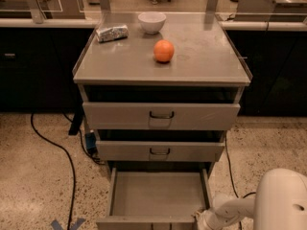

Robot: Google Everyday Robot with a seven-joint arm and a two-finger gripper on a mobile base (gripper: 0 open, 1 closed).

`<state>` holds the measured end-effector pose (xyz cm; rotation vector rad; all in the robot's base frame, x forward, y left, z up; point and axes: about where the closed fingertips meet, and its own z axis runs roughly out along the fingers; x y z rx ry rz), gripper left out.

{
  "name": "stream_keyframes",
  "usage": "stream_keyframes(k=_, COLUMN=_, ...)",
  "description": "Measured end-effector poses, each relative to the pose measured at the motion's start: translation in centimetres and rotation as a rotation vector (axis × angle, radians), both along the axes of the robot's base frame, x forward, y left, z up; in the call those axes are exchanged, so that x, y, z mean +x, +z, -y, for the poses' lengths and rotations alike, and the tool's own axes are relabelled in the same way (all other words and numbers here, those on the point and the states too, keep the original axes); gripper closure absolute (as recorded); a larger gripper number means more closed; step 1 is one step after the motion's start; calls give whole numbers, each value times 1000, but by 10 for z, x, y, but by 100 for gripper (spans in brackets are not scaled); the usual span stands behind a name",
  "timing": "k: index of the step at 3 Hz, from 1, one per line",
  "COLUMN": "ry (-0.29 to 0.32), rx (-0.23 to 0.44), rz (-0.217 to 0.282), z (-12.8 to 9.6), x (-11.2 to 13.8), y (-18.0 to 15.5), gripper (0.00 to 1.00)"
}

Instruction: Open bottom drawer

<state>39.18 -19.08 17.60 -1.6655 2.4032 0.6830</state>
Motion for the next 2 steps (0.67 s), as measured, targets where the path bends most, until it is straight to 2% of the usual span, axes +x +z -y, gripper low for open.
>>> stream_keyframes(k=1, ry=-6, rx=4, rz=-17, z=5, x=-11, y=4, gripper=0)
stream_keyframes(k=2, ry=-6, rx=4, rz=-17, z=4, x=-8, y=5, gripper=0)
